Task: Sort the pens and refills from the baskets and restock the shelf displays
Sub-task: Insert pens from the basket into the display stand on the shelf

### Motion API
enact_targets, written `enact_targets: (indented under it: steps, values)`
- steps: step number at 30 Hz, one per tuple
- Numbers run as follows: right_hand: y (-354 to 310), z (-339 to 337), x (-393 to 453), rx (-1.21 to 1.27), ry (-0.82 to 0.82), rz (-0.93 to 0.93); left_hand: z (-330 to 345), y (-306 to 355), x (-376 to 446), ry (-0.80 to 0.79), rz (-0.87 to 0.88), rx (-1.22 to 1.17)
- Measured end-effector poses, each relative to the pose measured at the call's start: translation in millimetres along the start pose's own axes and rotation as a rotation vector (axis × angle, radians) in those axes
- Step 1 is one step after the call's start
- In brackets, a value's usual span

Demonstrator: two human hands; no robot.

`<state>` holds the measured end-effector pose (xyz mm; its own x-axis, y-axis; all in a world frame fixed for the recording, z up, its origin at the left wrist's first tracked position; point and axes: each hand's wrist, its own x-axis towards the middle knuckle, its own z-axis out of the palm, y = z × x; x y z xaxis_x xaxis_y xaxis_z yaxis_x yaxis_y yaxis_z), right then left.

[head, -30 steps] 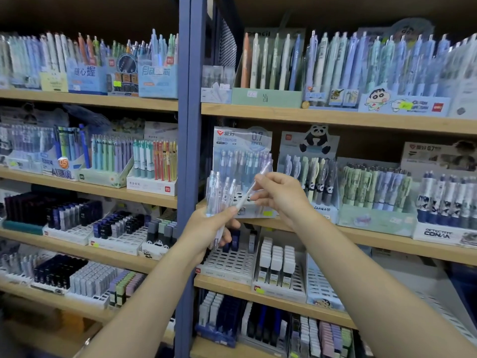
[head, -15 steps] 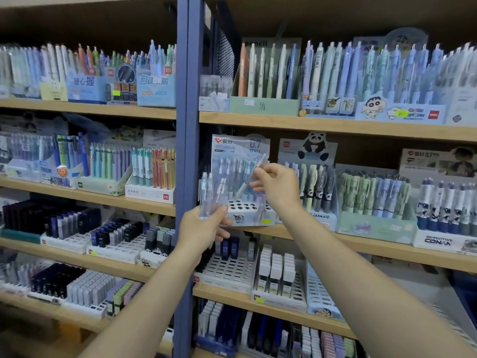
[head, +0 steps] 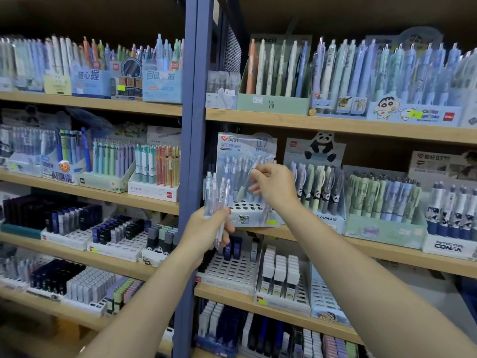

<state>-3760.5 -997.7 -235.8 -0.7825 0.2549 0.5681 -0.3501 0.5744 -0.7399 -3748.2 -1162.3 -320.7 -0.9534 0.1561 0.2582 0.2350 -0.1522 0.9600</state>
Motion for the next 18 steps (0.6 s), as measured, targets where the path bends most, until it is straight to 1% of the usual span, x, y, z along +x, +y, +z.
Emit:
enact_targets:
  steps: [3, 8, 10, 13, 15, 17, 18]
  values:
    - [-1, 6, -1, -0.051, -0.028, -0.013, 0, 2, 1, -0.011, 0.018, 0.009]
    - [-4, 16, 3, -0.133, -0.034, -0.049, -2, 1, -1, -0.046, 0.009, -0.123]
    - [-4, 19, 4, -0.197, -0.05, -0.065, -3, -1, -1, -0.061, -0.008, -0.173]
    - [-4, 22, 3, -0.302, -0.098, -0.087, -5, -3, 0, -0.069, -0.018, -0.177]
    - [-4, 20, 2, -0.343, -0.1, -0.077, -5, -4, 0, -0.074, -0.016, -0.195]
    - [-6, 14, -1, -0.322, -0.056, -0.083, -6, -5, 2, -0.078, -0.008, -0.211]
    - [-8, 10, -4, -0.251, -0.053, -0.084, -6, -6, 2, -0.082, -0.004, -0.213]
